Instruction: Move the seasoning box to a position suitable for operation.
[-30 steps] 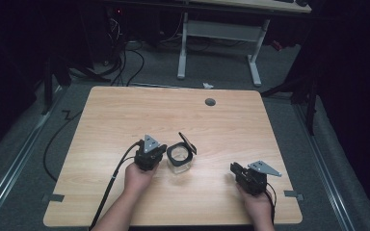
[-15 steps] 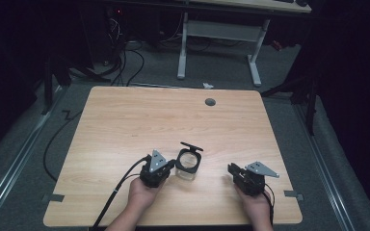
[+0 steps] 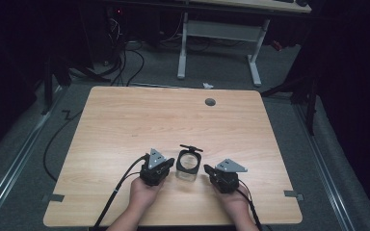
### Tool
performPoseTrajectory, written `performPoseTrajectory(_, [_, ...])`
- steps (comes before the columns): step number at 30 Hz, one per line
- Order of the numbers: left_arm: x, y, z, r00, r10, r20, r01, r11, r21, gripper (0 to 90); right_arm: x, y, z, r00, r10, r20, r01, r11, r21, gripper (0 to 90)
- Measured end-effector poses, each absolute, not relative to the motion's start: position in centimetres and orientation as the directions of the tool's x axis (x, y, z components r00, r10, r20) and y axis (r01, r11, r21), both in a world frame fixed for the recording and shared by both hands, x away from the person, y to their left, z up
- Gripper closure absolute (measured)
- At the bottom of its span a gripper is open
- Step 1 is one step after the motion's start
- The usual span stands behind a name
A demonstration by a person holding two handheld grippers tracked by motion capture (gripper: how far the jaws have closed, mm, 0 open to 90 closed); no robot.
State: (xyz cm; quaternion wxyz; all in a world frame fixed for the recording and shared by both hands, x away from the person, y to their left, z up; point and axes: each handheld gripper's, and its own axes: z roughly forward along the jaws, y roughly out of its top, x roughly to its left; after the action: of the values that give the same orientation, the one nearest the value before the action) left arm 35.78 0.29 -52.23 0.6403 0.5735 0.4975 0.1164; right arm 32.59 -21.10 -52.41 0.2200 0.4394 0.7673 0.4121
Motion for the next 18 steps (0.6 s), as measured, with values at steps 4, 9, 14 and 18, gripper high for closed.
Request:
performPoseTrajectory(4, [35.5, 0.1, -52.2, 0.492, 0.709, -0.506, 0.426, 0.311, 0.850, 90.0, 32.7, -20.4, -52.2, -0.530, 0.848, 0.016, 0.485, 0.287, 0.826, 90.0])
performPoseTrajectory(9, [34.8, 0.0, -52.1, 0.492, 0.707, -0.508, 0.432, 0.308, 0.847, 90.0, 32.7, -20.2, -52.3, -0.530, 0.848, 0.021, 0.493, 0.288, 0.821, 90.0])
performPoseTrajectory(14, [33.4, 0.3, -52.0, 0.505, 0.711, -0.489, 0.422, 0.291, 0.859, 90.0, 32.1, -20.0, -52.0, -0.537, 0.844, 0.003, 0.481, 0.303, 0.823, 90.0])
performPoseTrajectory(18, [33.0, 1.3, -51.9, 0.497, 0.728, -0.473, 0.398, 0.294, 0.869, 90.0, 31.3, -21.1, -50.5, -0.512, 0.859, 0.017, 0.442, 0.247, 0.862, 90.0])
